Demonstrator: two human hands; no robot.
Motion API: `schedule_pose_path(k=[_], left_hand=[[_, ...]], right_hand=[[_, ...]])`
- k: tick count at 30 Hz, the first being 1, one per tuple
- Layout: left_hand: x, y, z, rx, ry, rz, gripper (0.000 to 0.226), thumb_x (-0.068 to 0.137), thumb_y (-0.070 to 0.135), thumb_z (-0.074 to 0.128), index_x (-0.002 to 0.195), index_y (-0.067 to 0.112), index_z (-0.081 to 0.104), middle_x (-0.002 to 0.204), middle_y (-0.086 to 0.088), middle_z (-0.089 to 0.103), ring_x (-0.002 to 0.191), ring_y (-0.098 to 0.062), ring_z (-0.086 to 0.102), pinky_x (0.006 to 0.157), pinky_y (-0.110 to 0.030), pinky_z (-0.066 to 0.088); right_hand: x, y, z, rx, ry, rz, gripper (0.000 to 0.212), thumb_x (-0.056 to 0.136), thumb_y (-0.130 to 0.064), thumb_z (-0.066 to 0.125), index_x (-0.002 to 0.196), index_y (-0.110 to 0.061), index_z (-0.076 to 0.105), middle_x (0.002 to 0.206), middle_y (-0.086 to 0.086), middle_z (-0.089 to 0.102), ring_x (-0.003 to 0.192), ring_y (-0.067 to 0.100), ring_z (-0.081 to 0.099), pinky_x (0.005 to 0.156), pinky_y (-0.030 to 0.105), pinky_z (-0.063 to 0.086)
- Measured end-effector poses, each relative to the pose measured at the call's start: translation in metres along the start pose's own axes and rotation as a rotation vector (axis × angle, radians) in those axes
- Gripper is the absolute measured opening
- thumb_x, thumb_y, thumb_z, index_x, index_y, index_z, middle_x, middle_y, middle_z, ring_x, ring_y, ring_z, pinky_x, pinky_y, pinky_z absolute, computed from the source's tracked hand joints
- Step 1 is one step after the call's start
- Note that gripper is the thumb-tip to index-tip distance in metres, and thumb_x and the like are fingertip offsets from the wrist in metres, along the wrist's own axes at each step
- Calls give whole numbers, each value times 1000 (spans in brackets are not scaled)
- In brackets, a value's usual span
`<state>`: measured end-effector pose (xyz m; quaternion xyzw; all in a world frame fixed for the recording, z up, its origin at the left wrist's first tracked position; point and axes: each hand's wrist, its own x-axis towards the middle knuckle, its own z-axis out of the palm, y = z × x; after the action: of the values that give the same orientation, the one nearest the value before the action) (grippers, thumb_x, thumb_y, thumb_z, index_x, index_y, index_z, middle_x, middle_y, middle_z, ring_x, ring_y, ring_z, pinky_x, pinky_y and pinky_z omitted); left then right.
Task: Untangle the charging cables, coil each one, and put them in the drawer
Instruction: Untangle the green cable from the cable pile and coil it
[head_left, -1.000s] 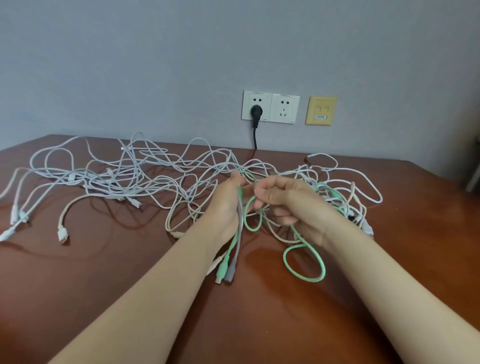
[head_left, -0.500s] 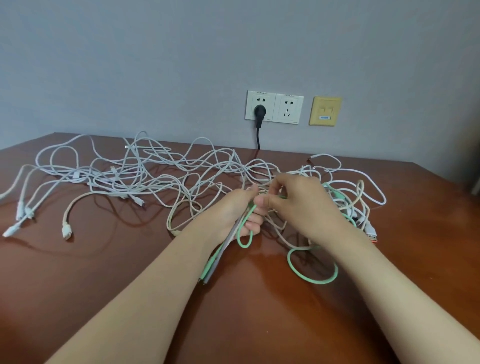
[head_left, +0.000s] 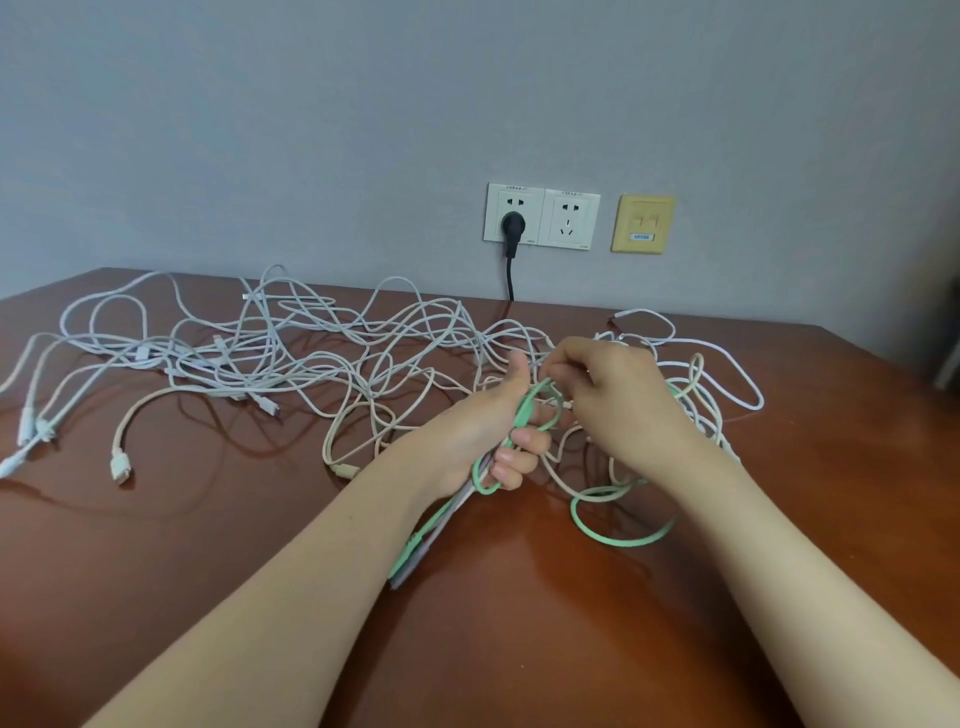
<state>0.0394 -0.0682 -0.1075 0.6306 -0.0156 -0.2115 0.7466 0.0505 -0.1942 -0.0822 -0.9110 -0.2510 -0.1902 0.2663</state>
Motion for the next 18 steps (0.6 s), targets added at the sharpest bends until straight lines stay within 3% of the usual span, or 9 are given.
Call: schedule_pose_path(k=[3,7,9,11,14,18], left_hand=[[-8,-1,4,121,-36,11,61,83,69,12,74,16,40,42,8,27,25,-2,18,29,-8,17],[-14,4,5,239,-49,25,54,89,62,22,83,15,47,41,9,26,23,-1,16,28,-9,14],[-15,5,5,194,-17,67,44,93,54,32,80,15,48,41,8,27,23,-2,17,29,-9,14],[-14,5,4,120,32,131,36,98,42,35,78,15,47,41,7,29,22,-3,17,30,-7,14],[-11,6,2,9,142,248,33,100,35,34,76,15,43,42,6,30,22,-4,17,31,-6,13],[-7,7,-5,-147,297,366,31,102,30,33,76,14,42,43,6,35,22,-4,19,30,-6,15]], right_hand=[[-1,4,-2,-28,69,-1,7,89,-21,57,88,-18,63,78,1,66,82,25,59,71,36,45],[-1,8,-12,-120,142,138,27,81,-47,64,74,-22,56,71,0,59,76,23,51,63,31,34],[-1,8,-12,-79,149,164,33,79,-52,63,64,-24,53,65,-3,57,74,22,51,62,31,35],[1,10,-10,-11,139,149,33,83,-51,59,63,-24,54,60,-4,55,72,23,53,62,32,38],[2,11,-5,11,70,109,18,92,-33,52,77,-25,58,53,-7,46,67,20,47,61,30,30],[1,5,1,4,57,88,22,95,-25,45,95,-20,66,64,-6,53,79,24,55,68,31,39]])
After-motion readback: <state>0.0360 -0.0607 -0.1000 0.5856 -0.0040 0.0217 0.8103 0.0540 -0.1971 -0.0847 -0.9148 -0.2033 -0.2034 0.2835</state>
